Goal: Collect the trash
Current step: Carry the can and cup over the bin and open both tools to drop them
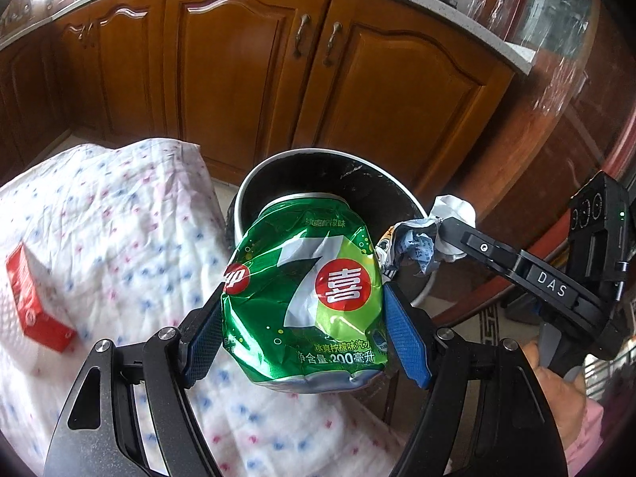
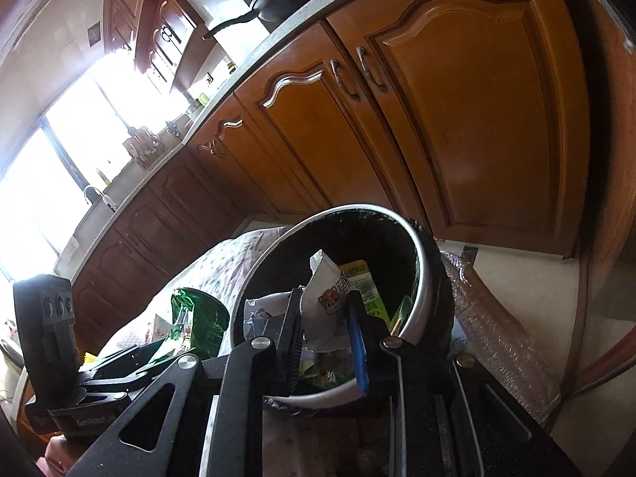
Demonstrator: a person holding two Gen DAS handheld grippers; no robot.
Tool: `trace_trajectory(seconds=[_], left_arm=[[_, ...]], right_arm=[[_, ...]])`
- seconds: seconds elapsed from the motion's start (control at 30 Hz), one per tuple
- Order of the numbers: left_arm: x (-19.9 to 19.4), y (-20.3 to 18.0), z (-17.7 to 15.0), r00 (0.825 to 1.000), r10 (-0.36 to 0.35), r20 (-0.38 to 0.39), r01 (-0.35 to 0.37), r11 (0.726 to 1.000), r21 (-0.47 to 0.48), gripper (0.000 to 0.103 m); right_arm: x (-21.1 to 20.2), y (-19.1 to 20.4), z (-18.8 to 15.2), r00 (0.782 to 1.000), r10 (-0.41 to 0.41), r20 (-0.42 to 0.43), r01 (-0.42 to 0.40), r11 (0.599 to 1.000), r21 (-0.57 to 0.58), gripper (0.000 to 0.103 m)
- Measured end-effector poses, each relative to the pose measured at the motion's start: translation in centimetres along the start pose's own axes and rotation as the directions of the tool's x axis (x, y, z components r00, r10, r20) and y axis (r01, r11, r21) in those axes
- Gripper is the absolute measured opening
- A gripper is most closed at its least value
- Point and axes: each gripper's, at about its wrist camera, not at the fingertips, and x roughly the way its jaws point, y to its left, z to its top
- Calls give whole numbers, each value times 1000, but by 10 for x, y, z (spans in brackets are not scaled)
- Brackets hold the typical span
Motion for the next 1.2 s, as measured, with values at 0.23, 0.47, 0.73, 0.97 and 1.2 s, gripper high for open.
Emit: trace_trajectory(seconds=[0.23,0.47,0.73,0.97,1.2], left_arm=[[15,-9,10,999,21,-27,-20,1000,22,75],[29,-15,12,998,33,-62,-31,999,38,75],[35,-26,13,996,38,-86,-36,999,27,76],[15,-18,6,999,16,-43,-17,1000,-12,76],[-10,9,-24,1000,-4,-26,1,995,-101,76]], right_arm=[[8,-7,7,1000,-25,-11,25,1000,-10,22],[16,-12,12,999,-28,-31,28,1000,-10,26],[14,-14,13,1000,-7,-25,8,1000,21,51],[0,-9,4,1000,7,-7,-6,999,39,57],[-10,8,-14,999,41,-8,-41,998,41,68]])
